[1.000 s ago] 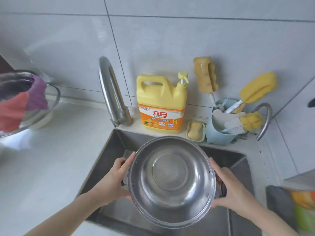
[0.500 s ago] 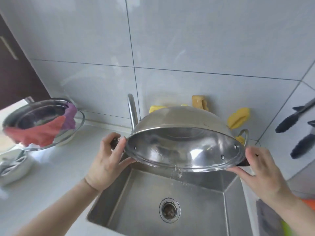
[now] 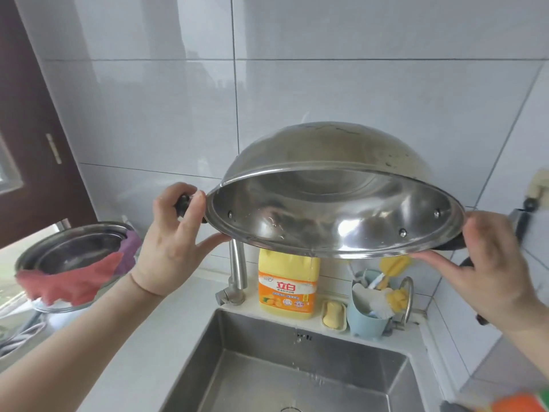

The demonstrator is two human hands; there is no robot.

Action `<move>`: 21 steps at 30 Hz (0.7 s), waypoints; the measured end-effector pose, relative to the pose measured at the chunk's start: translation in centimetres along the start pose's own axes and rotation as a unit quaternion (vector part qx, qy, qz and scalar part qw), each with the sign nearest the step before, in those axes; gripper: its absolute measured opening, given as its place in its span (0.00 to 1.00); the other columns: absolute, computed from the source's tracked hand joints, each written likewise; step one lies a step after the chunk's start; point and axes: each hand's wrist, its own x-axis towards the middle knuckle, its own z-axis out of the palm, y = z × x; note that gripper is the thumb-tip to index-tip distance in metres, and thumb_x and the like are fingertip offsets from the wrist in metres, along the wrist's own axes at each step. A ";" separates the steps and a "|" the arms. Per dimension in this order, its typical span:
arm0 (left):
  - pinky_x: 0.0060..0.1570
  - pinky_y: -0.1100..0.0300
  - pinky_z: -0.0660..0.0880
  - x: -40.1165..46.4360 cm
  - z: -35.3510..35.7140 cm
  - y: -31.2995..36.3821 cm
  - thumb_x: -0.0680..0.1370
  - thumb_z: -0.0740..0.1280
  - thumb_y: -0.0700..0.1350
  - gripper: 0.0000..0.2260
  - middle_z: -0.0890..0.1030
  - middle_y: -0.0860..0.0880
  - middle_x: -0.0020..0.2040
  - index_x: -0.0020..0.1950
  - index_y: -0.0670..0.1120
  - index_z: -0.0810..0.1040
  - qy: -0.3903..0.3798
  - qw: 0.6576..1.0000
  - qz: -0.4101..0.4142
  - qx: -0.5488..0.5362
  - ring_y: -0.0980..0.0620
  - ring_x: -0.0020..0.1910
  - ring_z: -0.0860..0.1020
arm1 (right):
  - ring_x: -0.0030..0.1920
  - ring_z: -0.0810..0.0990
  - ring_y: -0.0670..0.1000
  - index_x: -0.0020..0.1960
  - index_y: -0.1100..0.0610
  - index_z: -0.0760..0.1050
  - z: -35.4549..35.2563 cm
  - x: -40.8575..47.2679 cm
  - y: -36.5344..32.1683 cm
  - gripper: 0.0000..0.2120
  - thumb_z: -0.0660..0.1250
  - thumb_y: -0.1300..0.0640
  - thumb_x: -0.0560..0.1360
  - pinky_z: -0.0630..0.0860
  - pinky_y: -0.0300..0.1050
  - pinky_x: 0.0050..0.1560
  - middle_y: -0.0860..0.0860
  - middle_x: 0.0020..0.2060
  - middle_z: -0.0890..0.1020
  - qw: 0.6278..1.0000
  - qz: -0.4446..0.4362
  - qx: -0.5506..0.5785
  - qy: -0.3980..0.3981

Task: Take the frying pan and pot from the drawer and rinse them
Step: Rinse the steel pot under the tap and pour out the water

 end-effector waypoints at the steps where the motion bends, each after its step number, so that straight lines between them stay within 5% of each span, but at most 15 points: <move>1: 0.58 0.62 0.66 0.3 -0.1 -0.1 0.66 0.81 0.42 0.44 0.65 0.39 0.57 0.70 0.44 0.55 0.004 1.000 0.001 0.003 0.43 0.50 0.66 | 0.44 0.73 0.58 0.57 0.71 0.72 -0.2 0.3 0.1 0.26 0.74 0.53 0.69 0.60 0.28 0.65 0.65 0.41 0.79 1.000 -0.001 -0.005 0.002; 5: 0.56 0.59 0.70 0.6 -0.4 -0.2 0.69 0.79 0.46 0.39 0.64 0.39 0.58 0.69 0.43 0.55 0.014 1.000 0.001 0.000 0.44 0.50 0.66 | 0.47 0.70 0.57 0.51 0.79 0.76 -0.9 1.2 -0.6 0.27 0.71 0.54 0.69 0.59 0.26 0.66 0.67 0.41 0.78 0.999 -0.018 -0.020 0.024; 9: 0.53 0.55 0.72 0.0 -0.4 -0.1 0.68 0.79 0.47 0.40 0.64 0.40 0.58 0.70 0.43 0.56 -0.010 1.000 -0.022 -0.007 0.44 0.48 0.69 | 0.46 0.69 0.53 0.67 0.64 0.64 -1.0 1.4 -1.1 0.29 0.68 0.50 0.73 0.66 0.31 0.60 0.63 0.45 0.76 0.998 -0.036 0.041 0.023; 13: 0.48 0.63 0.78 -1.2 0.1 0.1 0.63 0.82 0.46 0.54 0.65 0.43 0.60 0.78 0.55 0.50 -0.168 0.974 -0.125 -0.091 0.47 0.42 0.74 | 0.48 0.69 0.49 0.79 0.40 0.44 -0.3 1.0 -1.2 0.54 0.78 0.52 0.67 0.65 0.37 0.52 0.53 0.51 0.71 0.979 0.063 0.137 -0.140; 15: 0.47 0.69 0.74 -1.6 1.1 -0.1 0.63 0.82 0.47 0.59 0.63 0.49 0.60 0.78 0.63 0.42 -0.279 0.930 -0.181 -0.158 0.52 0.40 0.72 | 0.57 0.72 0.49 0.76 0.30 0.40 0.3 0.8 -0.6 0.61 0.81 0.54 0.61 0.65 0.40 0.56 0.50 0.58 0.73 0.929 0.170 0.190 -0.267; 18: 0.49 0.65 0.72 -2.4 3.0 0.0 0.62 0.83 0.50 0.61 0.61 0.51 0.59 0.74 0.68 0.36 -0.450 0.830 -0.252 -0.212 0.54 0.43 0.71 | 0.69 0.65 0.40 0.75 0.29 0.42 2.1 -0.2 0.8 0.61 0.83 0.51 0.60 0.62 0.35 0.64 0.37 0.70 0.65 0.830 0.258 0.261 -0.420; 21: 0.48 0.63 0.70 -3.9 4.3 0.5 0.63 0.82 0.53 0.61 0.63 0.52 0.60 0.75 0.68 0.35 -0.576 0.732 -0.284 -0.228 0.52 0.47 0.71 | 0.67 0.73 0.44 0.73 0.25 0.47 3.4 -1.6 1.4 0.60 0.83 0.57 0.60 0.73 0.35 0.61 0.41 0.70 0.72 0.749 0.289 0.309 -0.511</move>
